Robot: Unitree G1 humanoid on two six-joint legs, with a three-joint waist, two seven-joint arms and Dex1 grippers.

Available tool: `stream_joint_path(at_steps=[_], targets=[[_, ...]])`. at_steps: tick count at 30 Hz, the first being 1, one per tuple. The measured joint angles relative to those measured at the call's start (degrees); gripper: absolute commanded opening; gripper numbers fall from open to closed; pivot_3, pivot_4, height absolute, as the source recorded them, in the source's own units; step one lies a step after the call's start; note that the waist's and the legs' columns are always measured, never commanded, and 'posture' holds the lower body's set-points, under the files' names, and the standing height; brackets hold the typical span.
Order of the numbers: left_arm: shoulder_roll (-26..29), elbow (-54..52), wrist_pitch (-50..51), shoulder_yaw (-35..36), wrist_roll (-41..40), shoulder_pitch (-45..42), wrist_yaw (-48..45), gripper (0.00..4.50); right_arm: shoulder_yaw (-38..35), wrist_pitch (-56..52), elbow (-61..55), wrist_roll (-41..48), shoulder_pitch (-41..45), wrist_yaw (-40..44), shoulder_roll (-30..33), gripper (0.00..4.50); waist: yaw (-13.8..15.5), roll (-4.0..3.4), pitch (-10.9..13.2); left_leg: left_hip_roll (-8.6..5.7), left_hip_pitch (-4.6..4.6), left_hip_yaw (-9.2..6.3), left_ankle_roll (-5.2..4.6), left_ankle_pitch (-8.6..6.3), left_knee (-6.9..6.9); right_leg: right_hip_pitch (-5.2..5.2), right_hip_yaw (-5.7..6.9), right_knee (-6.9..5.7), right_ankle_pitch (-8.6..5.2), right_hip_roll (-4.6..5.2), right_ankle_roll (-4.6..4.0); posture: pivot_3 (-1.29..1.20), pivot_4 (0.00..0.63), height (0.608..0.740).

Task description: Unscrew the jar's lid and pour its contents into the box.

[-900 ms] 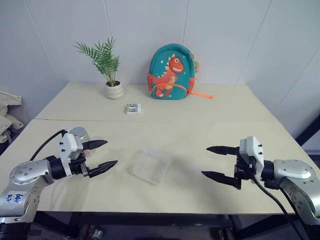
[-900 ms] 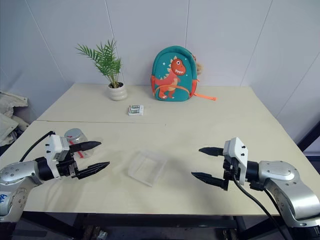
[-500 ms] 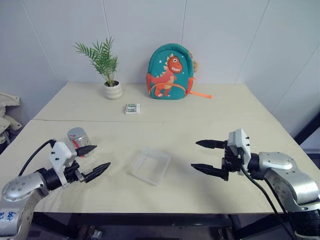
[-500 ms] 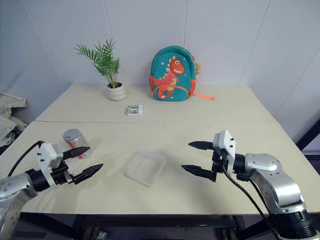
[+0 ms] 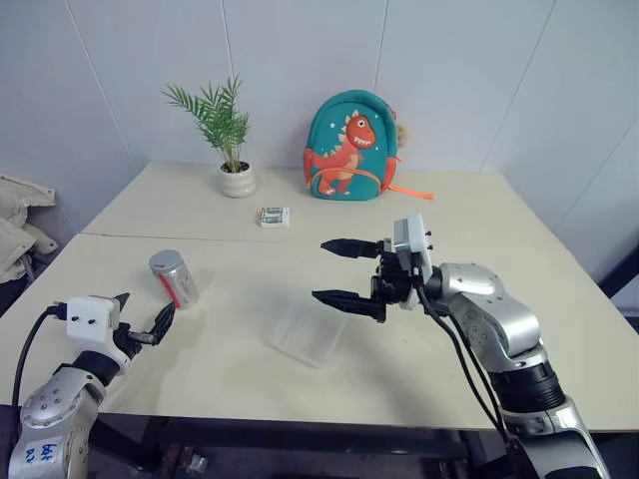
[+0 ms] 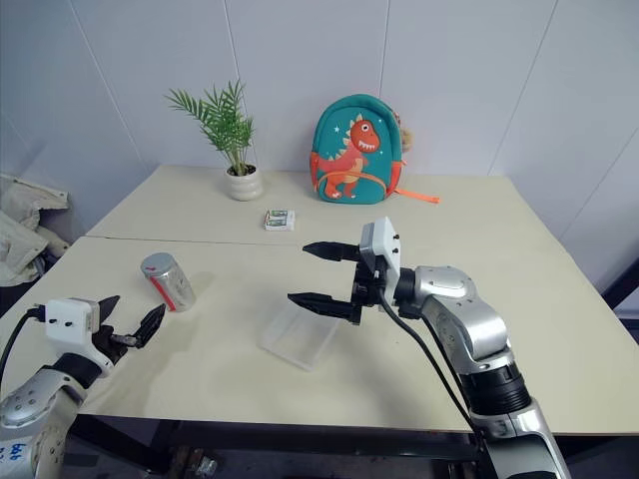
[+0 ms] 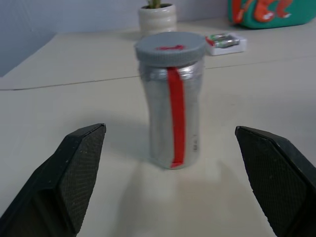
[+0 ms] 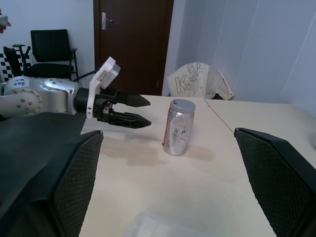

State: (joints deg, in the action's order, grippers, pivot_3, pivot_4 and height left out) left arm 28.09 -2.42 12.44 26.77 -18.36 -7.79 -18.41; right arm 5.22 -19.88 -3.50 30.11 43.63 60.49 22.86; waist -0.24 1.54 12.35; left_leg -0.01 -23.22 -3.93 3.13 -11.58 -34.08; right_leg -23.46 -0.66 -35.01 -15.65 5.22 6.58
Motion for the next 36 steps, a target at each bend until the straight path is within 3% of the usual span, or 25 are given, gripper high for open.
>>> stream_joint_path(at_steps=[19,22,28,36], targets=[[0.2,23.2,-10.9,-5.3,5.6,-17.0,0.7,4.48,0.0,0.1,-1.8,-0.3,0.4,-2.7,-1.9,4.50,-0.1,0.00,0.0,0.02,0.00,0.00,0.06,-0.05,0.07,-0.06,0.01,-0.07,0.06,-0.04,0.11,0.00,0.150,0.740],[0.2,25.8,-12.0,-5.5,5.9,-18.6,1.3,3.88,0.0,-0.1,-1.8,-0.3,0.4,-2.9,-1.9,4.50,-0.1,0.00,0.0,0.02,-0.01,0.00,0.07,-0.05,0.08,-0.06,0.01,-0.10,0.07,-0.04,0.12,0.00,0.150,0.740],[0.0,26.1,-13.9,-6.0,6.6,-18.5,1.9,2.06,0.0,-0.2,-2.8,-0.2,0.4,-3.3,-2.1,4.50,-0.1,0.00,0.0,0.02,0.00,0.00,0.07,-0.06,0.08,-0.07,0.01,-0.12,0.08,-0.04,0.14,0.00,0.150,0.740],[-0.6,22.7,-13.6,-5.6,4.5,-16.9,0.9,2.06,0.0,-0.3,-3.0,0.3,0.2,-3.7,-2.1,4.50,-0.1,0.00,0.0,0.02,-0.02,0.00,0.07,-0.06,0.08,-0.07,0.01,-0.12,0.08,-0.03,0.14,0.00,0.150,0.740]])
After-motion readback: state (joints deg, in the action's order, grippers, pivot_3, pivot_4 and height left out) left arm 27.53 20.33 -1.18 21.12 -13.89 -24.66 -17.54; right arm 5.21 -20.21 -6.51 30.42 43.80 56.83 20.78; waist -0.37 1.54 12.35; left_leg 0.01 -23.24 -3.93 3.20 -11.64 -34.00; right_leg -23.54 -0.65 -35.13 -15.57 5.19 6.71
